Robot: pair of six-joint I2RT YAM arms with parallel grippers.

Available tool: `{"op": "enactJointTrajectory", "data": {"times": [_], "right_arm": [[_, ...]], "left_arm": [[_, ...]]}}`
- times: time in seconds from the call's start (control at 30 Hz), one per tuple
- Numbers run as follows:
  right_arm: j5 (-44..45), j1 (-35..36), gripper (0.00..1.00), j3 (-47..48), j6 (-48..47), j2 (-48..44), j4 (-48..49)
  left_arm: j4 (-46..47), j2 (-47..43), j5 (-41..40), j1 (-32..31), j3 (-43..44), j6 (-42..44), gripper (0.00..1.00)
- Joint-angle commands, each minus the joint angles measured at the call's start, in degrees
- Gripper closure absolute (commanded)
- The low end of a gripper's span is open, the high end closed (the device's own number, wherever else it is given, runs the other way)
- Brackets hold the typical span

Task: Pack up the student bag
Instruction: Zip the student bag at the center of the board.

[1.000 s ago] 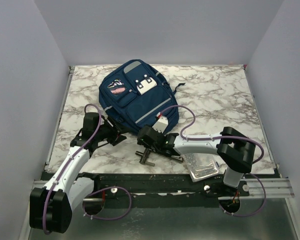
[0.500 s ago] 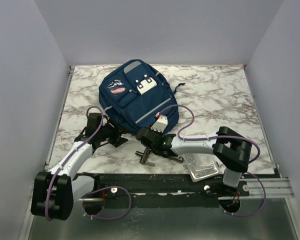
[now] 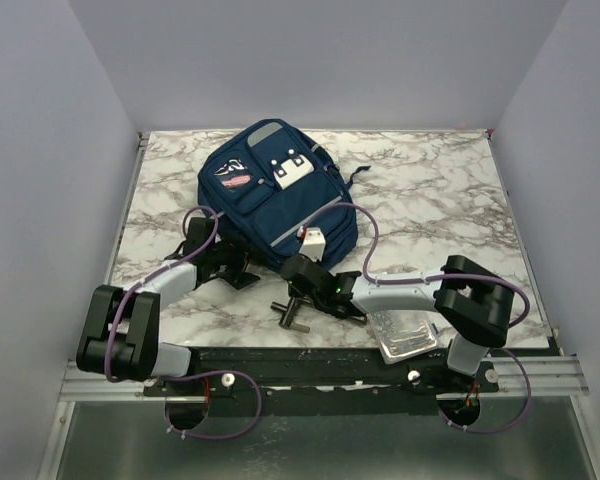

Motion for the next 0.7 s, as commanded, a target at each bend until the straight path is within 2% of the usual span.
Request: {"op": "enactJointTrajectory", "data": {"times": [0.0,0.13,0.27,0.43,0.5,0.6,0.67], "right_arm": [[-6.93,0.42,1.0,0.77,-12.22,-2.98,-2.21],[-7.84,0.45,1.0,3.6,-18.57,-3.81,-12.26],[-10.87,0.39,1.0,6.03,-26.13,-5.53,-22.09],[-15.87,0.39,1.0,4.34,-37.73,-8.42,-29.33],[-16.24,0.41,1.0,3.08,-43.29,-8.89,-31.92],[-11.73,-0.53,1.0,1.16,-50.36,-9.62,-34.41],[-13.12,-2.53,1.0,-1.11,-55.32,-11.0,-34.65]], "left_arm": [[2.71,3.38,-3.11,-1.03,1.71,-1.46,0.35],[3.22,4.93,-4.28,-2.31,4.64,0.04,0.43],[3.32,6.88,-5.16,-2.66,7.16,1.6,0.69],[2.9,7.56,-6.54,-1.77,8.35,5.36,1.0],[1.47,6.96,-6.91,-0.6,8.12,7.19,1.0],[-0.79,5.4,-7.47,1.76,7.63,10.49,1.0],[-1.71,3.93,-7.55,3.35,7.11,12.51,1.0]]}}
